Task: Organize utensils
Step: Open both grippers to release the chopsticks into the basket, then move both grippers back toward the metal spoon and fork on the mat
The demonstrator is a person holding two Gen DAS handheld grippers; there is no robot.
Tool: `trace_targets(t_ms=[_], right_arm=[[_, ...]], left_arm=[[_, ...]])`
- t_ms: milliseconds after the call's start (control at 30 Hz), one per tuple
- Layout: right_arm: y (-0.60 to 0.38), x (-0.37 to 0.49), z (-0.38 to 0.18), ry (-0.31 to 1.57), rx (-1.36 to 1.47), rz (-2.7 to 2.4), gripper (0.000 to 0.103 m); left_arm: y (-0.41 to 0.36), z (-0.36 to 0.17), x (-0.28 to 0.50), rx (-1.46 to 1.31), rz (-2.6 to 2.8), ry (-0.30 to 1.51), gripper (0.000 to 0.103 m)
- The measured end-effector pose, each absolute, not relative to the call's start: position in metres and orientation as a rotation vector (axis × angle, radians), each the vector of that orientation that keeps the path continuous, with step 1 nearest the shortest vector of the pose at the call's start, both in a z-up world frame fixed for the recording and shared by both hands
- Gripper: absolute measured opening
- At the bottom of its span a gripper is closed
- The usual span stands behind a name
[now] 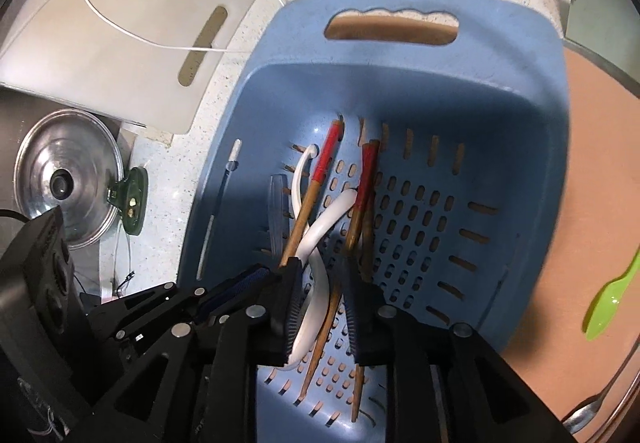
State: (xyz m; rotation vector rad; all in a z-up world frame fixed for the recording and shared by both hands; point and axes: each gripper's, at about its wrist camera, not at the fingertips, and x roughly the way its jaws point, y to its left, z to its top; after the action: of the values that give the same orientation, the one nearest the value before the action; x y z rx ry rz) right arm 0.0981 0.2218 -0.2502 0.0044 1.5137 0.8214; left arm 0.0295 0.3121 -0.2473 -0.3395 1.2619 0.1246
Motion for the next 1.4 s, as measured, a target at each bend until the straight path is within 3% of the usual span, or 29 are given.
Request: trace_targets(t_ms=[167, 467, 633, 767, 1000, 1400], right_arm=[[0.202, 0.1, -0.231, 1.466, 0.011, 0.86, 0.02], [0.137, 0.091, -0.171, 1.236, -0.021, 0.945, 0.048], [0.093, 0.093, -0.15, 1.155, -0.017, 0.933, 0.05], [0.057, 0.093, -0.133, 1.064, -0.052, 0.908, 0.063], [0.007, 0.087, -0.12, 0.975, -0.136, 0.891, 0.063], [-0.05, 0.088, -0.126, 0.981, -0.211, 0.751, 0.063]], left_arm=[[0.31, -0.23, 0.018, -0.332, 0.151, 1.236, 0.007], [0.271, -0.168, -0.009, -0.228, 0.197, 1.082, 0.009], [0.234, -0.138, -0.016, -0.191, 0.189, 1.009, 0.013], [0.207, -0.123, -0.017, -0.186, 0.17, 0.968, 0.013], [0.163, -0.116, -0.011, -0.144, 0.127, 0.946, 0.013], [0.103, -0.13, 0.008, -0.104, 0.054, 0.985, 0.013]])
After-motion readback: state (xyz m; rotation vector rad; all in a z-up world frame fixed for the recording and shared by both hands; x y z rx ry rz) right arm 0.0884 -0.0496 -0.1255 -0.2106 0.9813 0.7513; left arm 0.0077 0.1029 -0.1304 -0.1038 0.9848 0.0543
